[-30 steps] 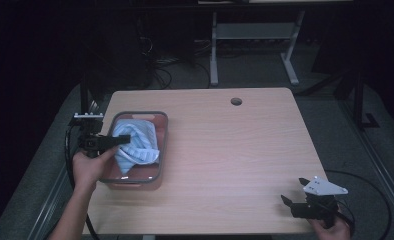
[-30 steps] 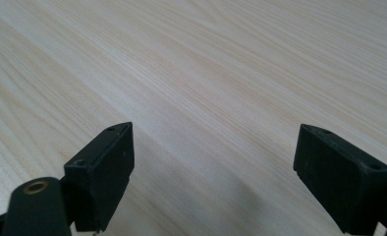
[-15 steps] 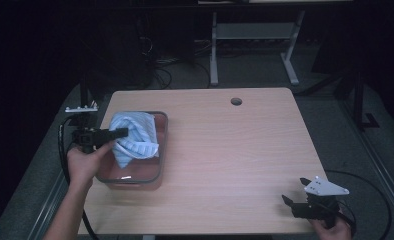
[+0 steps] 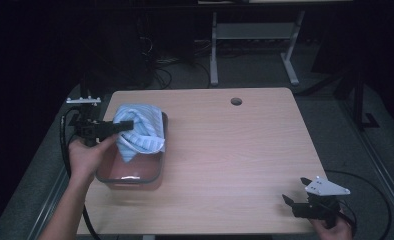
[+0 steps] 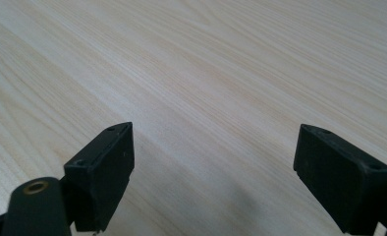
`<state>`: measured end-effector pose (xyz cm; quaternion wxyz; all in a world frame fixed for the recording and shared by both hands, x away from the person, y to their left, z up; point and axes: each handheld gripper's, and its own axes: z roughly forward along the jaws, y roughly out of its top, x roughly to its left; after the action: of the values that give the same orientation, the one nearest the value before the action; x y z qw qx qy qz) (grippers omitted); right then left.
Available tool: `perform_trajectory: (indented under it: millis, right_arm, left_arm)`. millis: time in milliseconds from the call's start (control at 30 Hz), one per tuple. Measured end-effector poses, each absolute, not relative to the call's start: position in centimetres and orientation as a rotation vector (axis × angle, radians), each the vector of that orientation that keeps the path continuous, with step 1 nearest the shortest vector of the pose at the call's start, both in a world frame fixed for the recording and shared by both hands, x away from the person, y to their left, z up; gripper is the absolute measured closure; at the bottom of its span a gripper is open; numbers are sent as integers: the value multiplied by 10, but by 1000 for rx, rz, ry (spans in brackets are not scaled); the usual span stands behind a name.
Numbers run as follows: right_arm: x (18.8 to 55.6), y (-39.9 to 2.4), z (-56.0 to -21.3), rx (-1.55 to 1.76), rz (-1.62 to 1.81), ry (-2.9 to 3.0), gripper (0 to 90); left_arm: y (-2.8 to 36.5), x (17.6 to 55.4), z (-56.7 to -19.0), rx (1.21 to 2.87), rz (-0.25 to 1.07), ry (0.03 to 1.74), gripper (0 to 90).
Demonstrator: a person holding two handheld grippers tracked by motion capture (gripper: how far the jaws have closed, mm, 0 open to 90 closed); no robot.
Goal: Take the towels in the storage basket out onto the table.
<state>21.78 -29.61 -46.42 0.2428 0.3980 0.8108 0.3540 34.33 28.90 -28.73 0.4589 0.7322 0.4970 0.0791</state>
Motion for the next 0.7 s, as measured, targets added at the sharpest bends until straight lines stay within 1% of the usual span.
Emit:
perform_trajectory:
  millis: [433,700]
  right_arm:
    - [218,-294,-464,1090,968,2217,149]
    - [219,-296,-464,1081,972,2212,149]
  left_arm:
    - [275,345,-274,1814,166,1176,741]
    - [261,349,-273,1839,145,1151,741]
